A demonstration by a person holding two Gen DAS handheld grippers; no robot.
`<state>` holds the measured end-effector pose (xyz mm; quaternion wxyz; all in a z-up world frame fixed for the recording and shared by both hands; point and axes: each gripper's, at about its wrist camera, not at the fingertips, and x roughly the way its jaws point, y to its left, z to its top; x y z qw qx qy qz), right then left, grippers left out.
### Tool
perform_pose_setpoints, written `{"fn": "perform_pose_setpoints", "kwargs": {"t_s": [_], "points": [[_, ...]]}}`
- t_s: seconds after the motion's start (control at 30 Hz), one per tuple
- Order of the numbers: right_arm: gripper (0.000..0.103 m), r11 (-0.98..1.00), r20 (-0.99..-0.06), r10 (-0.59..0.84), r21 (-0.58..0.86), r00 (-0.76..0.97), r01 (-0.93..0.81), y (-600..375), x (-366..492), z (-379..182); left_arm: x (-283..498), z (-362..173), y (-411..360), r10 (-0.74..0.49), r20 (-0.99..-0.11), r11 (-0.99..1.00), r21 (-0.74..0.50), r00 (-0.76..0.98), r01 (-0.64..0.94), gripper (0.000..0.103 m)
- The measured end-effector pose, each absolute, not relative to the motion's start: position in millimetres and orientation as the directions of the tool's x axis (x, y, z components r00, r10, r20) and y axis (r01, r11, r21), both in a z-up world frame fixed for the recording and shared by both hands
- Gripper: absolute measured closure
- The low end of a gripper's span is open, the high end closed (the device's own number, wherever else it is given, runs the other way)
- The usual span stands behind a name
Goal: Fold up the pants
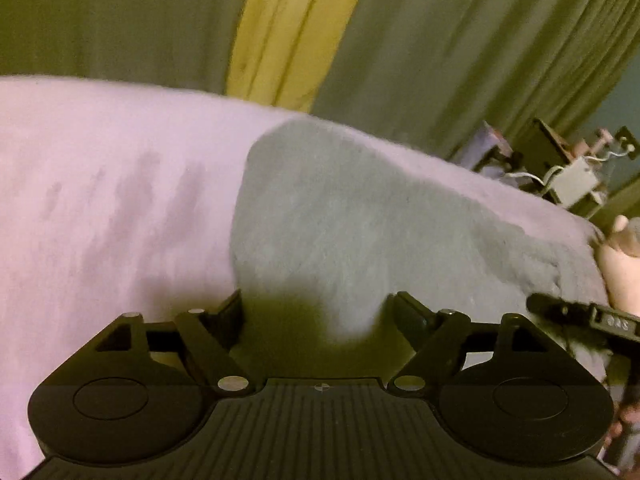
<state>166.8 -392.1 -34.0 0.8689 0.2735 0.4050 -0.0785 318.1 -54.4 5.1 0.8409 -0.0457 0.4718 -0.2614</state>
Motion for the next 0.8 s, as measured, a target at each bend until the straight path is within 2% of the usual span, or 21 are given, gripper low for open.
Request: {"fn": "perform_pose_setpoints", "kwargs": {"t_s": [0.03,0.07,0.1,0.27,0.4,0.5,0.63,0.73,0.8], "points": [[0.015,0.846,-0.736,0.037,0.383,0.676,0.371,-391,155,-30,310,6,-50,-0.491,-0.760,0.854,-0.325,0.426,0.405,0.014],[0.012,0.856,-0.729,-0.009,0.348,0.684,0.383,-386,146,-26,301,7,-46,-0.491,-0.753,0.854,-0.318,0.437,0.411,0.004],[0.009,0.868,-0.724,-0.043,0.314,0.688,0.385,-390,131,-24,290,7,-40,-0.481,-0.753,0.859,-0.302,0.449,0.414,0.003],[0.009,0.898,-0.739,-0.034,0.272,0.673,0.345,-371,109,-24,250,-8,-40,-0.421,-0.795,0.859,-0.193,0.438,0.474,0.003],[0.007,0.899,-0.774,-0.018,0.264,0.633,0.349,-373,114,-34,248,-19,-15,-0.446,-0.804,0.878,-0.307,0.393,0.368,0.003],[0.006,0.932,-0.785,-0.095,0.145,0.612,0.331,-361,120,-32,239,-22,-10,-0.448,-0.812,0.875,-0.313,0.374,0.369,0.003],[0.005,0.942,-0.756,-0.250,-0.044,0.605,0.334,-332,125,-20,220,-29,-13,-0.396,-0.842,0.863,-0.205,0.367,0.461,0.002],[0.005,0.931,-0.708,-0.265,-0.011,0.654,0.366,-313,119,-4,192,-36,-24,-0.297,-0.853,0.823,-0.002,0.428,0.567,0.003],[0.005,0.941,-0.673,-0.221,0.044,0.706,0.337,-297,117,3,180,-37,-29,-0.282,-0.843,0.806,0.052,0.459,0.590,0.003]]}}
